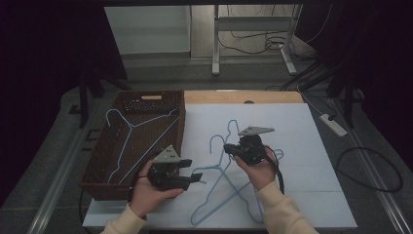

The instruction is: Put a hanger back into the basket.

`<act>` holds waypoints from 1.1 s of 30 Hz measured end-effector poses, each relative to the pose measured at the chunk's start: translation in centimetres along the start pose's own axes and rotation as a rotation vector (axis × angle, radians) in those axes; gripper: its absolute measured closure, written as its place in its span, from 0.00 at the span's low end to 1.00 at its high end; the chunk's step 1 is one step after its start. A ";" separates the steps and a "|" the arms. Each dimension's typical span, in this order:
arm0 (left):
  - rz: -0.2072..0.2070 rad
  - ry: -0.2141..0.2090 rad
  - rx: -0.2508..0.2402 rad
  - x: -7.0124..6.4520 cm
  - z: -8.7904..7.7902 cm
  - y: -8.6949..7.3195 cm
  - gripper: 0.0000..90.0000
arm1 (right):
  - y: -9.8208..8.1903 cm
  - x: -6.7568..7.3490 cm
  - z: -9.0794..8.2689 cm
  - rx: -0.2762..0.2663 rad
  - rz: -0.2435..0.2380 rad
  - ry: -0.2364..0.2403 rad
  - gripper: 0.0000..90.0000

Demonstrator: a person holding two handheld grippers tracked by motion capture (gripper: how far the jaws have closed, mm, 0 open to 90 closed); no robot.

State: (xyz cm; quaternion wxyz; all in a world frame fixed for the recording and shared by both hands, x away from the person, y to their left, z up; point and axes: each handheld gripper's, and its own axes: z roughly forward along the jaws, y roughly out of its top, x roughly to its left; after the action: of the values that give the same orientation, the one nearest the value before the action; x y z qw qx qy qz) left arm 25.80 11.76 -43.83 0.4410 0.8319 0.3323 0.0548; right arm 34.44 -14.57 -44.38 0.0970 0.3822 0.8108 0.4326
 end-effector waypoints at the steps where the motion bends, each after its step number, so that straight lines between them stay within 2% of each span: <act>1: 0.000 -0.003 0.008 -0.2 0.5 0.2 0.43 | 0.0 0.0 0.0 -0.001 0.001 -0.001 0.96; 4: 0.020 -0.003 0.040 -0.7 1.9 0.7 0.43 | 0.0 0.1 -0.1 -0.007 0.001 -0.002 0.96; 8: 0.016 -0.007 0.054 -1.0 2.8 0.9 0.43 | -0.1 0.1 -0.3 -0.014 0.002 -0.003 0.96; 10: 0.013 -0.010 0.076 -1.4 3.8 1.1 0.43 | -0.1 0.1 -0.5 -0.020 0.005 -0.002 0.96; 19: 0.022 -0.006 0.136 -2.5 5.7 1.1 0.43 | -0.2 0.1 -1.0 -0.031 0.007 -0.002 0.96; 25: 0.030 0.017 0.184 -3.1 7.3 0.9 0.44 | -0.4 0.1 -1.3 -0.039 0.010 0.007 0.96; 29: 0.035 0.035 0.204 -3.3 7.8 0.9 0.45 | -0.5 0.1 -1.6 -0.048 0.016 0.011 0.96; 33: 0.026 0.040 0.222 -3.3 8.5 0.7 0.52 | -0.6 0.0 -1.9 -0.056 0.018 0.016 0.96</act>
State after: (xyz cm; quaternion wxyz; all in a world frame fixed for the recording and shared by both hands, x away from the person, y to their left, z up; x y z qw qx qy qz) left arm 26.90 3.60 -47.73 0.3389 0.8786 0.3341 0.0400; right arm 33.17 -15.94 -43.69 0.0974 0.3833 0.7957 0.4588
